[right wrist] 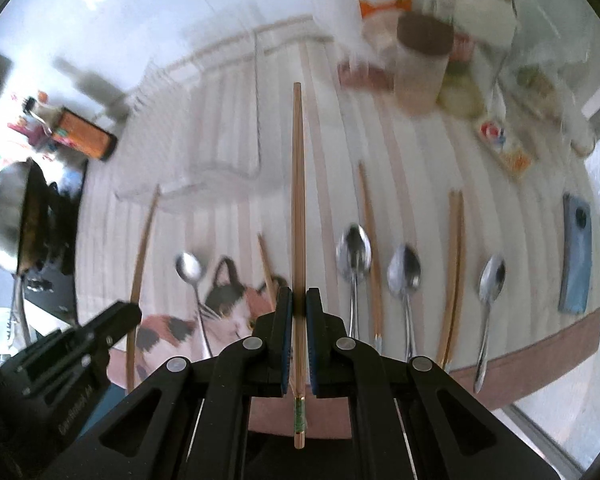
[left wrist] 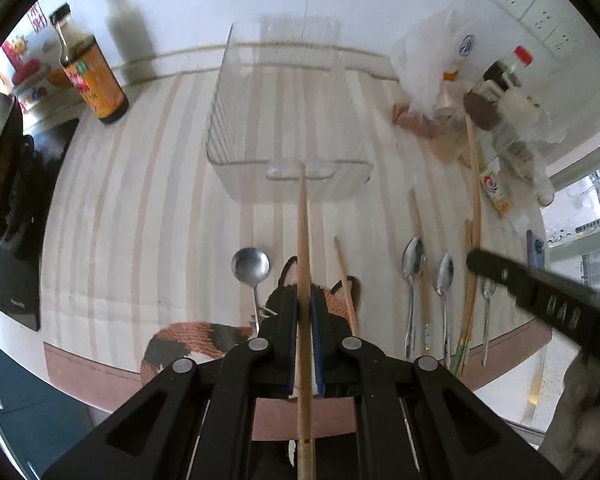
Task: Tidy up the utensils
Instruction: 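Lift both held chopsticks and carry them over the clear plastic container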
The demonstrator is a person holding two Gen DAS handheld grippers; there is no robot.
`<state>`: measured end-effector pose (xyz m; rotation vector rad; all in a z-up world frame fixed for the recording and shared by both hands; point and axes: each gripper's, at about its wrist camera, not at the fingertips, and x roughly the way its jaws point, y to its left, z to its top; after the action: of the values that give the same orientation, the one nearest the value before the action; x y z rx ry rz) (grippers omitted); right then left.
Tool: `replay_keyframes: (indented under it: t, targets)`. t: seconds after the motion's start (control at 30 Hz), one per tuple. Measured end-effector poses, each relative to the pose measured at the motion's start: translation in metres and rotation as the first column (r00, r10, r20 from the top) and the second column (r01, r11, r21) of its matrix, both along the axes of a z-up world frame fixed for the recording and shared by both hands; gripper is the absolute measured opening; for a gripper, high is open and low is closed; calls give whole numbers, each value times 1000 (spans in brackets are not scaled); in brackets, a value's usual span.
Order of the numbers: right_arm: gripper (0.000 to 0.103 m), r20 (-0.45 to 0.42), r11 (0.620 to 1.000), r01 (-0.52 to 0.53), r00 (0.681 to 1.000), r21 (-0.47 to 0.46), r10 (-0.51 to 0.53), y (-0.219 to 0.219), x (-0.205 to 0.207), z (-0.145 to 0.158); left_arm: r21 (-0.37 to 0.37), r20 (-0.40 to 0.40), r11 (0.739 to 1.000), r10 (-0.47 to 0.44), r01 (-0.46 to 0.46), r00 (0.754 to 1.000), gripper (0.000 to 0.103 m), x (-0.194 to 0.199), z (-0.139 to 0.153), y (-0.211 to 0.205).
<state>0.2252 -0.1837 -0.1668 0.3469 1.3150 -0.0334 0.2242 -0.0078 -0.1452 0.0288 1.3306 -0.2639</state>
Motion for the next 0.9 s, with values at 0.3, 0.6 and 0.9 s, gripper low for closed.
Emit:
replay_keyframes:
  t: [0.3, 0.6, 0.9]
  targets:
    - [7, 51, 999, -11, 999, 48, 8, -6, 25, 28, -43, 49, 999, 32, -30, 998, 4, 1, 32, 11]
    - [7, 65, 993, -60, 996, 105, 53, -2, 109, 36, -100, 66, 990, 108, -101, 992, 4, 110, 53, 4]
    - [7, -20, 990, -89, 996, 111, 92, 14, 218, -5, -36, -36, 990, 136, -137, 990, 4, 225, 8, -2]
